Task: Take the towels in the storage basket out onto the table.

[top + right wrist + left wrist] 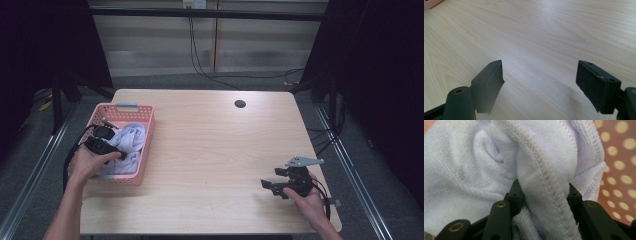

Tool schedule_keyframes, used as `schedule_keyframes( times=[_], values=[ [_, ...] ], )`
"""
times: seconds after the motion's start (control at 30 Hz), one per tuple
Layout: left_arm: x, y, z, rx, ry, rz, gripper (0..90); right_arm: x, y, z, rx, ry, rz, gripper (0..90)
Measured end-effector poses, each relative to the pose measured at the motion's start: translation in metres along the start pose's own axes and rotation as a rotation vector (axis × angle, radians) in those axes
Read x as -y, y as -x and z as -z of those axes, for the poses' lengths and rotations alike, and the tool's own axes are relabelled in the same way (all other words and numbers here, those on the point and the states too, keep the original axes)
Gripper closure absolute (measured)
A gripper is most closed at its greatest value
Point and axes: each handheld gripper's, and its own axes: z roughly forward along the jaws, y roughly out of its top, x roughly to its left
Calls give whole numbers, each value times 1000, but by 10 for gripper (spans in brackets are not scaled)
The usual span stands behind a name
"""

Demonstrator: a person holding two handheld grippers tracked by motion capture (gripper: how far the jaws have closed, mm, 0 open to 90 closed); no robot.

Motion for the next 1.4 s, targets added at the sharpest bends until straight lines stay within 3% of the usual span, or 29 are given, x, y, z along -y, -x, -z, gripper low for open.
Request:
schedule_keyframes(
  times=[0.07,0.33,0.57,0.67,0.77,0.9,1.2,1.4],
  values=[
    [2,-1,6,1,30,13,600,0,0,0,1,1,3,218],
    [13,-17,31,81,183,85,596,0,0,1,1,4,-6,217],
    [16,-21,53,91,260,90,594,0,0,2,-1,4,-5,217],
    [17,-21,58,83,282,86,592,0,0,2,-2,7,-8,217],
    [16,-21,60,86,308,111,592,0,0,3,-4,16,-4,215],
    [14,-21,66,77,315,94,592,0,1,4,-3,19,-5,214],
    [9,-17,84,90,370,84,592,0,2,5,-1,23,-3,214],
    [7,-13,90,109,391,100,590,0,2,5,-5,21,-6,214]
  ],
)
